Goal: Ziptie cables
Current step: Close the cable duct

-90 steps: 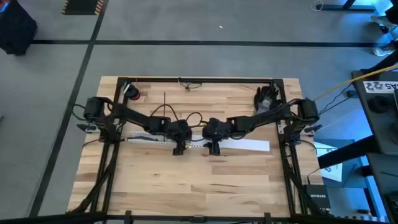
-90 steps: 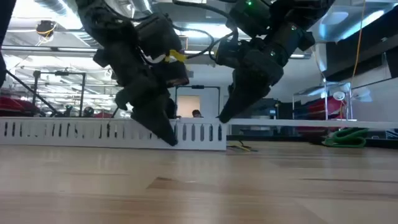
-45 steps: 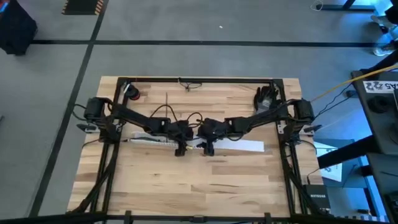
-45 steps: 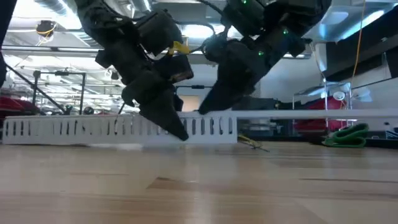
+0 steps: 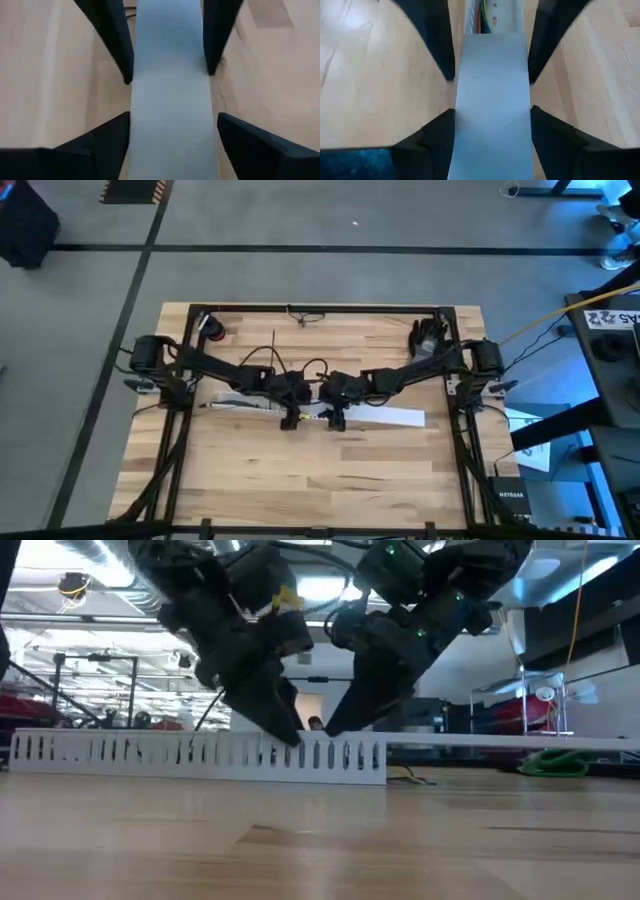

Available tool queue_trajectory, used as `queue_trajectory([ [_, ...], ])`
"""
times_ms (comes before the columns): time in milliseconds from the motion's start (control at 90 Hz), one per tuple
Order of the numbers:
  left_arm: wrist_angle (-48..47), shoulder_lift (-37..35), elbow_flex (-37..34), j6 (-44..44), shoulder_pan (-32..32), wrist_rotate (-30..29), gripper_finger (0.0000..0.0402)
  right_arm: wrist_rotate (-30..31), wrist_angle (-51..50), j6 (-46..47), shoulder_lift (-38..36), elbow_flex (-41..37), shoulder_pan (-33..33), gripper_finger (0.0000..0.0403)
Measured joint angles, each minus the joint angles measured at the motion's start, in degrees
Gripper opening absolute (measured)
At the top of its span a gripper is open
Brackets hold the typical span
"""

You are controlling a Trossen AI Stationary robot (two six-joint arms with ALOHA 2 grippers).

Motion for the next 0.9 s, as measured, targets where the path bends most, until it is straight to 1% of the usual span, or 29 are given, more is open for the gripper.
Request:
queue_trajectory([
  [167, -12.74, -6.25, 0.18, 0.91, 0.02, -3.07, 0.029, -0.37, -0.14, -0.04, 0.0, -0.01, 0.0, 0.0225],
  [211, -14.37, -7.35, -0.07, 0.7, 0.04, -3.41, 0.029, -0.37, -0.13, -0.07, 0.0, -0.02, 0.0, 0.0225],
  [311, -14.68, -8.0, -2.82, 0.07, 0.05, -3.29, 0.029, -0.37, -0.08, -0.24, 0.0, -0.04, 0.0, 0.0225],
  [456, -8.35, -7.95, -8.1, -1.97, 0.07, -0.88, 0.029, -0.35, -0.09, -0.29, 0.0, -0.07, 0.0, 0.0225],
  [589, 0.3, -7.96, -12.78, -5.64, 0.07, -0.5, 0.029, 0.05, -0.08, -0.37, 0.02, -0.09, 0.04, 0.0225],
  [678, 6.63, -7.91, -15.13, -6.3, 0.01, -0.41, 0.0288, 0.07, 0.06, -0.37, 0.03, -0.11, 0.04, 0.0225],
  [756, 9.62, -7.06, -15.74, -6.49, -0.11, -0.44, 0.0274, 0.04, 0.2, -0.37, 0.05, -0.15, 0.04, 0.0225],
  [900, 11.99, -4.79, -15.78, -7.73, -0.11, 0.01, 0.0226, -0.06, 0.4, -0.35, 0.07, -0.2, 0.04, 0.0225],
])
